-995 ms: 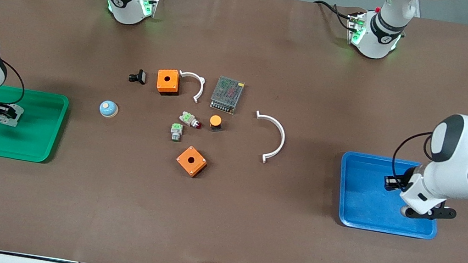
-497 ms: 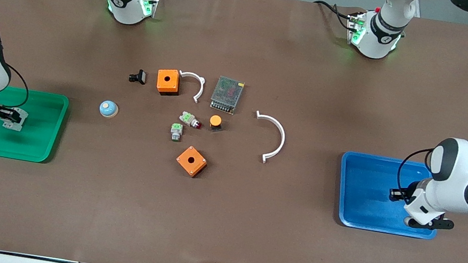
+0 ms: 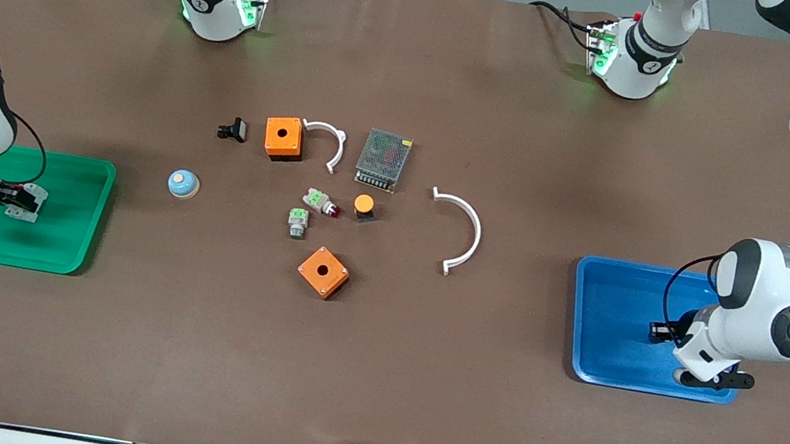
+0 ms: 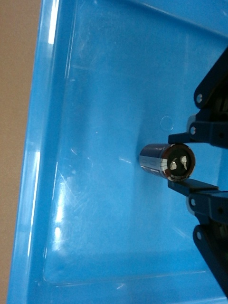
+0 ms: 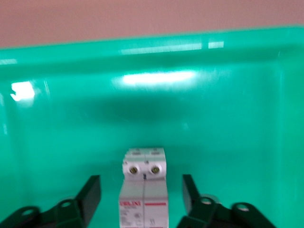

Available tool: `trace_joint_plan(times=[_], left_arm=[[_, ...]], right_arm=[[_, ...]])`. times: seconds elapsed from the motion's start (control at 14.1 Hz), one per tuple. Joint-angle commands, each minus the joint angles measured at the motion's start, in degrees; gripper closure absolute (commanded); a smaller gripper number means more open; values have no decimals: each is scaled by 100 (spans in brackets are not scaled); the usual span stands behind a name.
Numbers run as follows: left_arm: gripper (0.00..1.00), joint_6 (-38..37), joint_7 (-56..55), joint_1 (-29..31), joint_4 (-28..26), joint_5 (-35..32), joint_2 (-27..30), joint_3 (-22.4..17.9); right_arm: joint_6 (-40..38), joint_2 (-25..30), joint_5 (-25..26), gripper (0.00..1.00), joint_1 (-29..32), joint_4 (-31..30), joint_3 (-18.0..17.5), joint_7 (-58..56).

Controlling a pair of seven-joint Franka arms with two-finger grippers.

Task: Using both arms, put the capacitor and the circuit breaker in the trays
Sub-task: 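Open the left gripper over the blue tray while the right gripper releases the breaker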

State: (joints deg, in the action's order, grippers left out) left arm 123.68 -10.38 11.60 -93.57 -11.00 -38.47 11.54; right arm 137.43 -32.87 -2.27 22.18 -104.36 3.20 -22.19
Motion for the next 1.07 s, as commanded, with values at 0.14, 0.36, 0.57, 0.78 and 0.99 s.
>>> trace_joint_plan(times=[0.14,0.36,0.57,0.78,0.99], left_arm=[[84,15,27,18,-30,-60,-12,42],[81,15,27,9,-56,-60,-12,33],[53,15,36,9,-56,-60,23,42],[12,-185,54,26,-83,-51,338,59],[6,-1002,62,61,-100,-51,1058,77]], right_arm=[[-1636,26,-81,0,-424,1178,14,195],[-2719,140,103,0,-907,1751,23,1170],[-3352,474,130,0,-1390,1778,31,1874],[-3863,886,279,0,-1803,1778,31,1920],[-4302,1326,394,0,-2006,1778,-4,1920]])
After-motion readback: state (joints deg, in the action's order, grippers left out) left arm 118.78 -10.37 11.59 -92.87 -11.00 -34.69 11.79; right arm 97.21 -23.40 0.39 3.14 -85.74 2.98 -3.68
